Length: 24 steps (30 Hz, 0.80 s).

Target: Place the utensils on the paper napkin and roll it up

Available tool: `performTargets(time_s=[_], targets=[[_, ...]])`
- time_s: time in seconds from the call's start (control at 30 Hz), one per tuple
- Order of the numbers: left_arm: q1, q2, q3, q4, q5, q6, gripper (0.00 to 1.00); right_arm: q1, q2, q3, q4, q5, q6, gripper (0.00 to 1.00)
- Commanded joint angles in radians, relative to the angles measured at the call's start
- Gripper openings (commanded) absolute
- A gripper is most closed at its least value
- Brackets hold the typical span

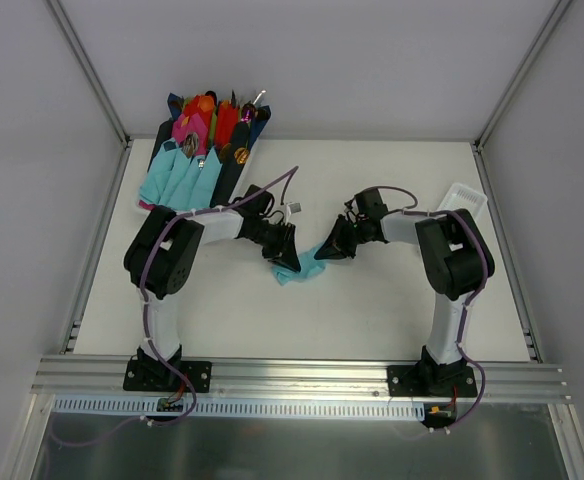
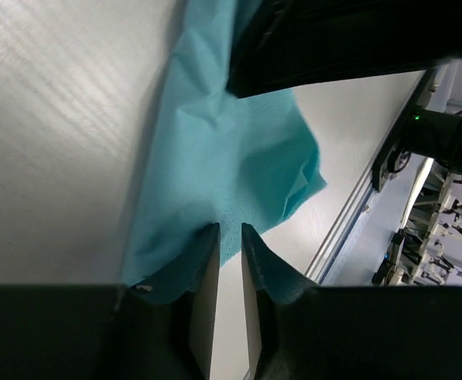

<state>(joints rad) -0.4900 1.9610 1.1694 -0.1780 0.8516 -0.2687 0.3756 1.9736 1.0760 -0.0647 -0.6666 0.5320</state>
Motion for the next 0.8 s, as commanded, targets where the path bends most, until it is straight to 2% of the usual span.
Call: performTargets(time_s=[0.0, 0.1, 0.27, 0.47, 0.77], targets=[[0.001, 0.045, -0.013, -0.028, -0.02, 0.023, 0.16, -0.001, 0.044, 0.005, -0.11, 0.091, -0.07, 0.09], [0.019, 0.078, -0.05, -0.031, -0.043, 0.022, 0.08, -0.014, 0.042, 0.009, -0.125, 0.088, -0.079, 0.09], [0.051, 0.119, -0.102, -0.029, -0.08, 0.016, 0.01, -0.047, 0.028, 0.033, -0.144, 0.062, -0.112, 0.1], [0.067, 0.159, -0.096, -0.029, -0.071, -0.012, 0.0, -0.057, -0.038, 0.093, -0.11, -0.008, -0.104, 0.17], [0.068, 0.185, -0.077, -0.028, -0.068, -0.03, 0.0, -0.024, -0.119, 0.122, -0.024, -0.033, -0.015, 0.18]])
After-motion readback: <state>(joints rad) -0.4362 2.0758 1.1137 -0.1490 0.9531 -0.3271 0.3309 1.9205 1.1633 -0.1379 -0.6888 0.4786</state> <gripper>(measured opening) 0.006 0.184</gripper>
